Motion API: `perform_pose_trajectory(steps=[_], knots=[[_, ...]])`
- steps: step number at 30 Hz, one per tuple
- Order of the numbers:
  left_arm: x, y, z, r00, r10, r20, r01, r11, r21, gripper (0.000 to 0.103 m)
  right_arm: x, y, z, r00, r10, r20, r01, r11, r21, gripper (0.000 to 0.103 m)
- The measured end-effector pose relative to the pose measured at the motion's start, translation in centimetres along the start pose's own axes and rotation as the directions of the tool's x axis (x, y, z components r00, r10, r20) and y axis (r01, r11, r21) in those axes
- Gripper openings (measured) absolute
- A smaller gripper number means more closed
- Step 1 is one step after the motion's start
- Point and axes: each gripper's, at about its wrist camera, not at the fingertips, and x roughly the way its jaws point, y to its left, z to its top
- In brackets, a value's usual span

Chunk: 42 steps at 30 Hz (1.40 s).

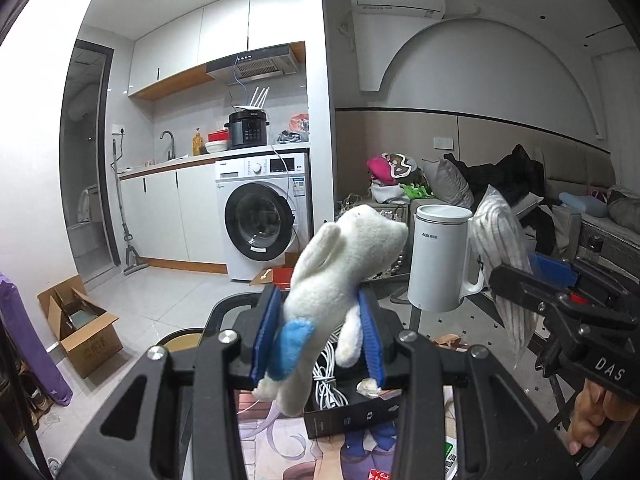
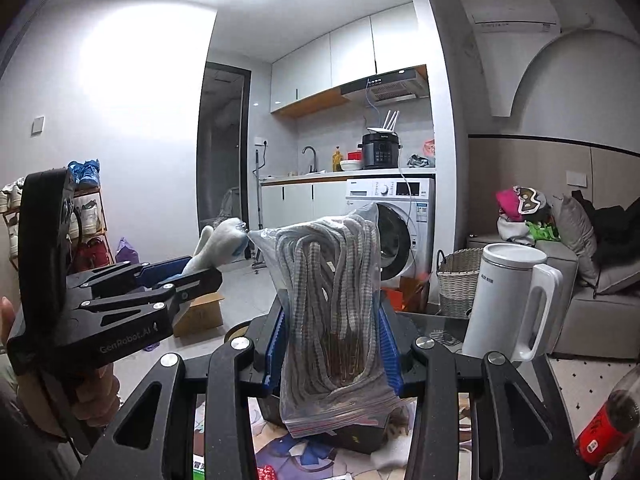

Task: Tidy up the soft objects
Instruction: 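Lift the plush toy with the left tool while the right tool lifts the rope bag above the box, then lower the plush toy into the box with the left tool while the right tool lowers the rope bag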

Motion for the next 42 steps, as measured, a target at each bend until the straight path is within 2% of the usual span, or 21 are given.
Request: perform_pose_trajectory(steps=[13,29,42], knots=[[1.8,-0.5,0.8,1.000,0.014,-0.002,-0.014,0.999,-0.042,0.037,1.0,0.2,0.1,1.000,-0.015,0.025,0.015,1.000,-0.021,0.040],[7.0,-0.2,1.3,0.999,0.046,-0.016,-0.047,0.990,-0.135,0.037,6.9,-0.8,0.0,0.998,-0.067,0.005,0.067,0.998,0.008,0.040],[9.8,0.5,1.3,0.999,0.018,-0.050,-0.028,0.978,-0.208,0.037,10.0,-1.2,0.3,0.997,-0.081,-0.007,0.081,0.996,0.031,0.040]])
